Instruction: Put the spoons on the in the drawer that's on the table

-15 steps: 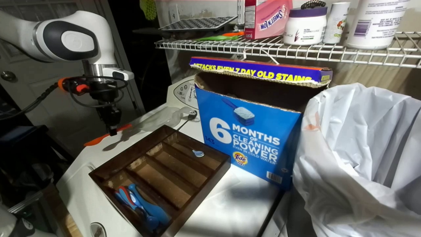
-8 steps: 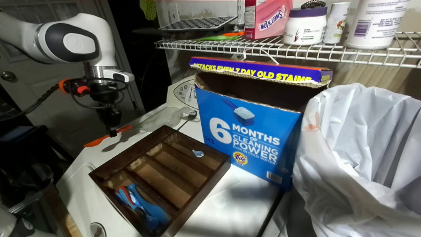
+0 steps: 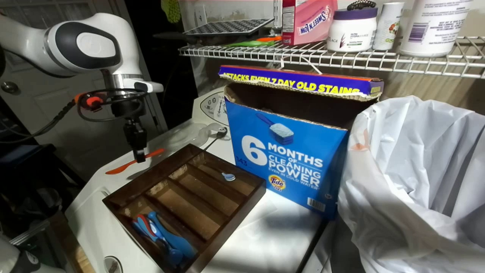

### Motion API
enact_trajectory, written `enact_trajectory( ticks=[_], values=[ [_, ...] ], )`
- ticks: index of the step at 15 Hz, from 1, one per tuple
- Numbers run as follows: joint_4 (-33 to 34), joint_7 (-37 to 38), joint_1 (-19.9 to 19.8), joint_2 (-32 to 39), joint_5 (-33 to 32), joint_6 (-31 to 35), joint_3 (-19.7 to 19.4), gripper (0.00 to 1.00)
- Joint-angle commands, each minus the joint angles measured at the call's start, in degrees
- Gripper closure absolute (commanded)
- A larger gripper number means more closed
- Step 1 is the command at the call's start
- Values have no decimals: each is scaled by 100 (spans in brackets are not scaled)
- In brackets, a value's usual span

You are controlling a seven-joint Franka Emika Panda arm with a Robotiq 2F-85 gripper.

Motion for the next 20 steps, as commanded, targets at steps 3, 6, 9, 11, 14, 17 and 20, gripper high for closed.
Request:
enact_trajectory(
  ticks=[3,6,9,11,14,17,20],
  values=[
    [-54,979,-356,-59,-956,-157,13,96],
    [-159,1043,-378,-24,-946,83,-43,96],
    [-395,899,-373,-152,-926,556,-117,96],
    [-514,865,-408,-191,-896,878,-176,96],
    [-606,763,-432,-158,-804,1280,-270,96],
    [-617,671,-442,-106,-793,1470,-313,96],
    [-615,506,-436,-72,-804,1575,-337,96]
  ],
)
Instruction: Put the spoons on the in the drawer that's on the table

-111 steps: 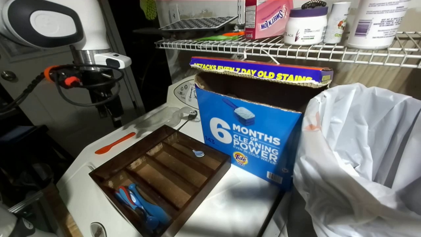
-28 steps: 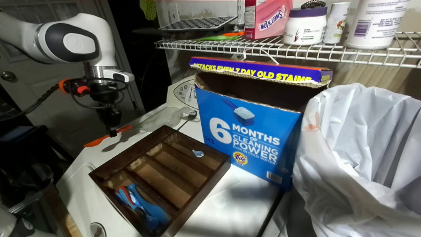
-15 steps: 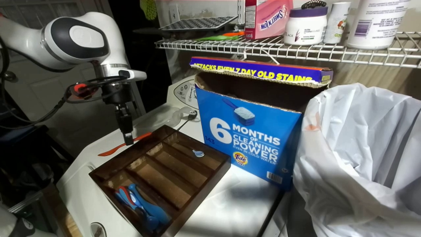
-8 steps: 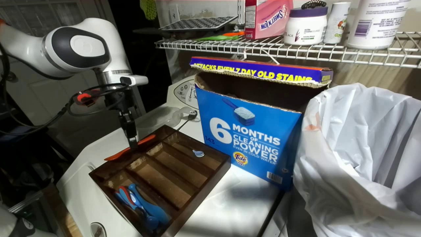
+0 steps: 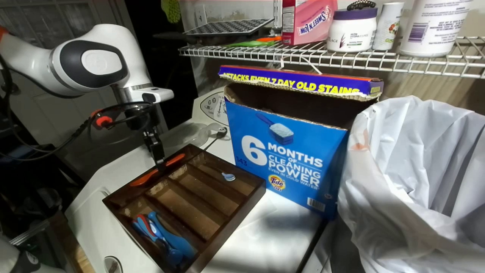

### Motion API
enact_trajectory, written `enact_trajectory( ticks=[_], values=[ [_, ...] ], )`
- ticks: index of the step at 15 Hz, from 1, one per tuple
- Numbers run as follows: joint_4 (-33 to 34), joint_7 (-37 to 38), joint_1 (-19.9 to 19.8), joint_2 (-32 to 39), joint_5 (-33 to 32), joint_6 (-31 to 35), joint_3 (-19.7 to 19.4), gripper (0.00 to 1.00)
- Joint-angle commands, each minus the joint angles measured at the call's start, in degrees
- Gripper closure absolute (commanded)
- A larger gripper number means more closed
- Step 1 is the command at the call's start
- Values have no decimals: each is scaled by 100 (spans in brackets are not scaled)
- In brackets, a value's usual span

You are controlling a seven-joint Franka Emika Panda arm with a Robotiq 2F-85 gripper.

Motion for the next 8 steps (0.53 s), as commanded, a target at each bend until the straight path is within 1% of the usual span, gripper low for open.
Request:
enact_trajectory(
  ticks=[1,8],
  values=[
    [-79,-331,-29,-32,23,223,-36,96],
    [-78,-815,30,-3,76,239,-24,96]
  ],
)
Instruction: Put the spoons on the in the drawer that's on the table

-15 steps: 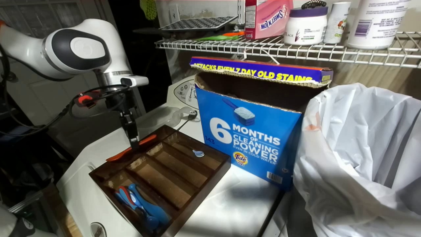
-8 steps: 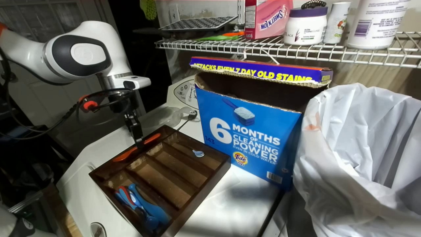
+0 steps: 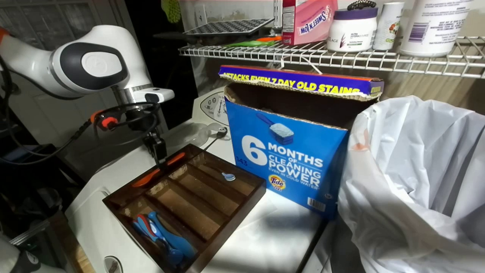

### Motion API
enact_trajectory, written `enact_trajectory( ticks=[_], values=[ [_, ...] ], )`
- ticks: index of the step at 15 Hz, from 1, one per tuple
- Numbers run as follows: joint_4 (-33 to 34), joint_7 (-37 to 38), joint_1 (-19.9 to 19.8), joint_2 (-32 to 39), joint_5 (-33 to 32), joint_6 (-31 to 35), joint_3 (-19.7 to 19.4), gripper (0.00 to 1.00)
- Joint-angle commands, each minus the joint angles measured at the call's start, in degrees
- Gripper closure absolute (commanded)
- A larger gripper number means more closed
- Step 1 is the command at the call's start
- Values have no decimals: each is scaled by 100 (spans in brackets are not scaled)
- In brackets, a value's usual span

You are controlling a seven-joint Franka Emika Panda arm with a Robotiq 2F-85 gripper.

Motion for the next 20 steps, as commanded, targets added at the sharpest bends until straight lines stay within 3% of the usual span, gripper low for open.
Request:
enact_trajectory(
  ticks=[1,20],
  values=[
    [-29,-261,33,-19,89,52,-12,96],
    [74,-651,144,107,301,-480,8,96]
  ],
)
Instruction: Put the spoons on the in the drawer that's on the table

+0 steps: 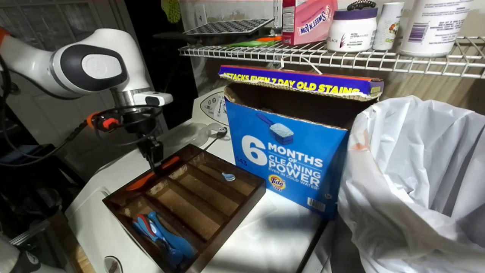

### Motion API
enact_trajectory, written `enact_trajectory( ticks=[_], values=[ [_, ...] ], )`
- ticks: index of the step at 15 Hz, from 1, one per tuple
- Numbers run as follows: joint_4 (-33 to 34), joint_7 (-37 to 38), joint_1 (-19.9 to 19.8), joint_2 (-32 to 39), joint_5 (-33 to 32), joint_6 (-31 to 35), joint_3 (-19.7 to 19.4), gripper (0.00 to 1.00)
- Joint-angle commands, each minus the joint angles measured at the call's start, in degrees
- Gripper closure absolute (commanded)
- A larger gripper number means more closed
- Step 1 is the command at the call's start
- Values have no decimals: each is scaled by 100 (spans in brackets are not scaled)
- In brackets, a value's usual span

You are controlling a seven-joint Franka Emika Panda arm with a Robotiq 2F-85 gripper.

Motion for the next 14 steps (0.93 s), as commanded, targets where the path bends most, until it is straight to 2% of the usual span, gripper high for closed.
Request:
enact_trajectory(
  ticks=[1,4,5,6,14],
  values=[
    [95,-130,64,68,127,-285,13,96],
    [106,-76,72,91,103,-364,30,96],
    [109,-62,76,83,118,-389,31,57],
    [99,-62,75,54,90,-406,34,56],
    [137,98,56,-301,-45,-653,98,1]
  ],
)
